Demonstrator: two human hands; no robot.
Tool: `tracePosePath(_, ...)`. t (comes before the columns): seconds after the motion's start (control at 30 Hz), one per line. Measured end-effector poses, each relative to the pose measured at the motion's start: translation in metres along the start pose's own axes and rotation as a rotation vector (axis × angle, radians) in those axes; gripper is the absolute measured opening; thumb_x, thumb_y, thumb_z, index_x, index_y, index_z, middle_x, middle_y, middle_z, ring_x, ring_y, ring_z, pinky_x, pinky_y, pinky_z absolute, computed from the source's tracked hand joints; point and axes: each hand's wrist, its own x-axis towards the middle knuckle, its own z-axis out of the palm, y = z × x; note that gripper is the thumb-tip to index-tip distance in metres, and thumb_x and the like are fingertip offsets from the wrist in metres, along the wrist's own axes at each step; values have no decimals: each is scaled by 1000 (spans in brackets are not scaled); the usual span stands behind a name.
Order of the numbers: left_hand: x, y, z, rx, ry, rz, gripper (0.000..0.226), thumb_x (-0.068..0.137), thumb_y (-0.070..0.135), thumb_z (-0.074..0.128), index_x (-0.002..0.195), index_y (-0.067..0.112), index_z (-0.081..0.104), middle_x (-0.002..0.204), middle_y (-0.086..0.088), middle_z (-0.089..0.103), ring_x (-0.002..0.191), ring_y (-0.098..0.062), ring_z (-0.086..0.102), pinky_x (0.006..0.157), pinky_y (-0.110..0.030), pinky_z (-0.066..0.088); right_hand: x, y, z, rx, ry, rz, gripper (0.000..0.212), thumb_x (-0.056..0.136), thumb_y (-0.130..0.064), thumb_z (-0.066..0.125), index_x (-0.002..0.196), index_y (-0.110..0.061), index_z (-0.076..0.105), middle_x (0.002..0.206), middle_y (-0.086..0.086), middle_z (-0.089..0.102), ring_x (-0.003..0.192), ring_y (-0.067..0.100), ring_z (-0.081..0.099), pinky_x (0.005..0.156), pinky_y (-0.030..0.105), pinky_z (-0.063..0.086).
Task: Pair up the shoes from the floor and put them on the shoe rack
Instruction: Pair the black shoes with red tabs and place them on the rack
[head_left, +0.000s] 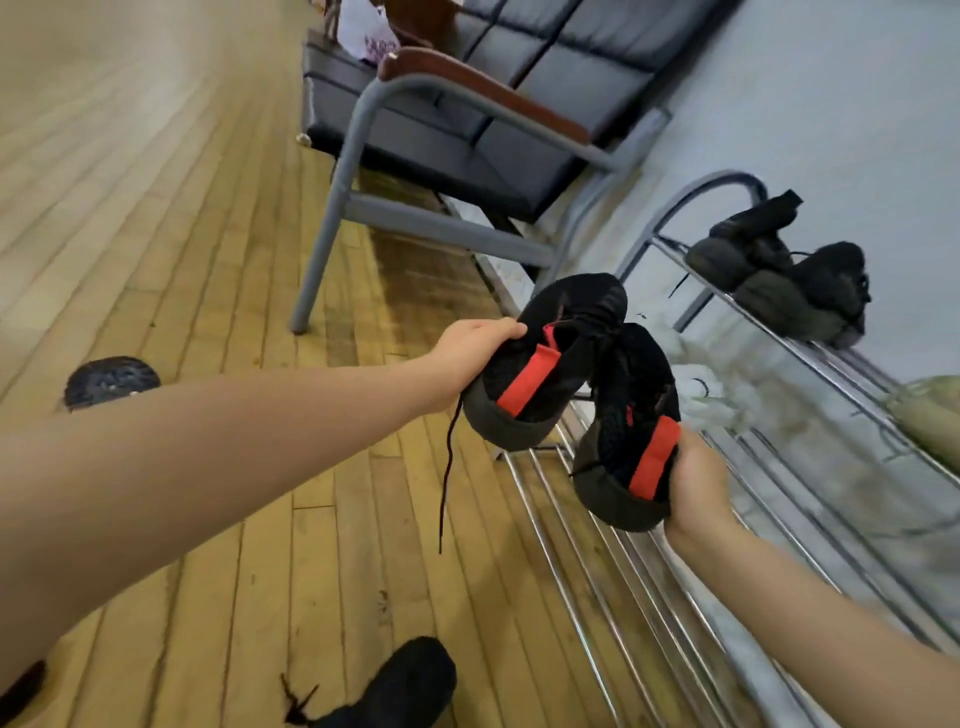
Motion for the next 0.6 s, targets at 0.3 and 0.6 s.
tracePosePath(0.3,5,17,11,107,-85,58,29,87,25,61,108,7,70,101,-16,71,84,-26,68,75,-32,54,-17,-2,-23,240,-118,14,15,84,-29,55,92,-18,60,85,11,56,82,25,55,72,37,43)
tracePosePath(0.6,3,21,18,159,-132,-106,35,88,37,54,107,9,62,94,-12,66,80,-26,64,72,-31,50,-30,-10,-38,269,-77,-83,41,95,-13,43,55,-22,40,43,-12,41,40,2,41,50,24,33)
